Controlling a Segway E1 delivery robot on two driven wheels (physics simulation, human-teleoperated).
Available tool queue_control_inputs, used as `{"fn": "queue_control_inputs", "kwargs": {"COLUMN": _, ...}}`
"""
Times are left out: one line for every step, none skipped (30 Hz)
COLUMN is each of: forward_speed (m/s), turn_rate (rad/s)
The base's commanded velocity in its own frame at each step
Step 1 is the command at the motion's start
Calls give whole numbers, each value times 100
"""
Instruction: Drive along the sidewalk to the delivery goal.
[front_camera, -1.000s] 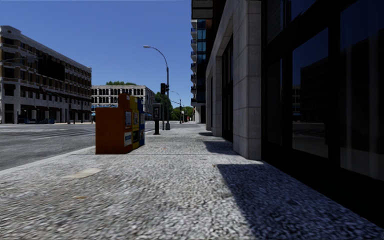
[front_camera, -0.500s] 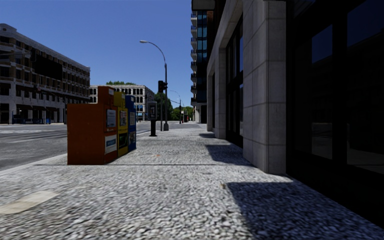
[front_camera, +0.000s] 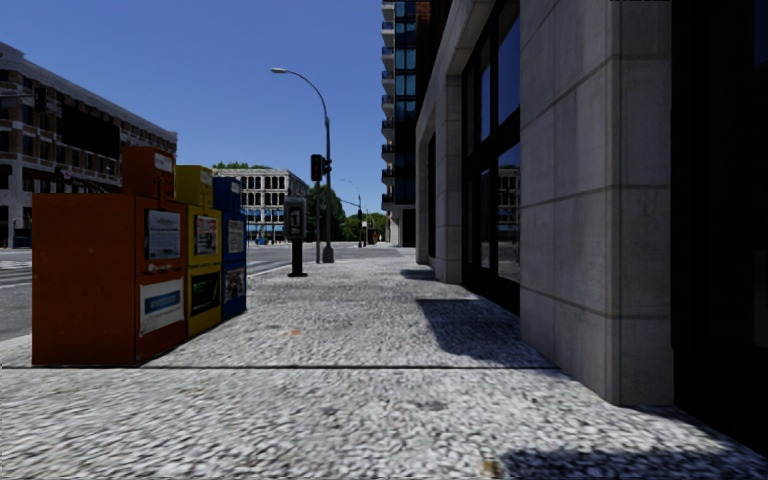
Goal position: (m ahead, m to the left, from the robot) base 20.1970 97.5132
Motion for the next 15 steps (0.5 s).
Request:
{"fn": "queue_control_inputs", "kwargs": {"forward_speed": 200, "turn_rate": 0}}
{"fn": "queue_control_inputs", "kwargs": {"forward_speed": 200, "turn_rate": 0}}
{"fn": "queue_control_inputs", "kwargs": {"forward_speed": 200, "turn_rate": 0}}
{"fn": "queue_control_inputs", "kwargs": {"forward_speed": 200, "turn_rate": 0}}
{"fn": "queue_control_inputs", "kwargs": {"forward_speed": 200, "turn_rate": 0}}
{"fn": "queue_control_inputs", "kwargs": {"forward_speed": 200, "turn_rate": 0}}
{"fn": "queue_control_inputs", "kwargs": {"forward_speed": 200, "turn_rate": 0}}
{"fn": "queue_control_inputs", "kwargs": {"forward_speed": 200, "turn_rate": 0}}
{"fn": "queue_control_inputs", "kwargs": {"forward_speed": 200, "turn_rate": 0}}
{"fn": "queue_control_inputs", "kwargs": {"forward_speed": 200, "turn_rate": 0}}
{"fn": "queue_control_inputs", "kwargs": {"forward_speed": 200, "turn_rate": 0}}
{"fn": "queue_control_inputs", "kwargs": {"forward_speed": 200, "turn_rate": 0}}
{"fn": "queue_control_inputs", "kwargs": {"forward_speed": 200, "turn_rate": 0}}
{"fn": "queue_control_inputs", "kwargs": {"forward_speed": 200, "turn_rate": 0}}
{"fn": "queue_control_inputs", "kwargs": {"forward_speed": 200, "turn_rate": 0}}
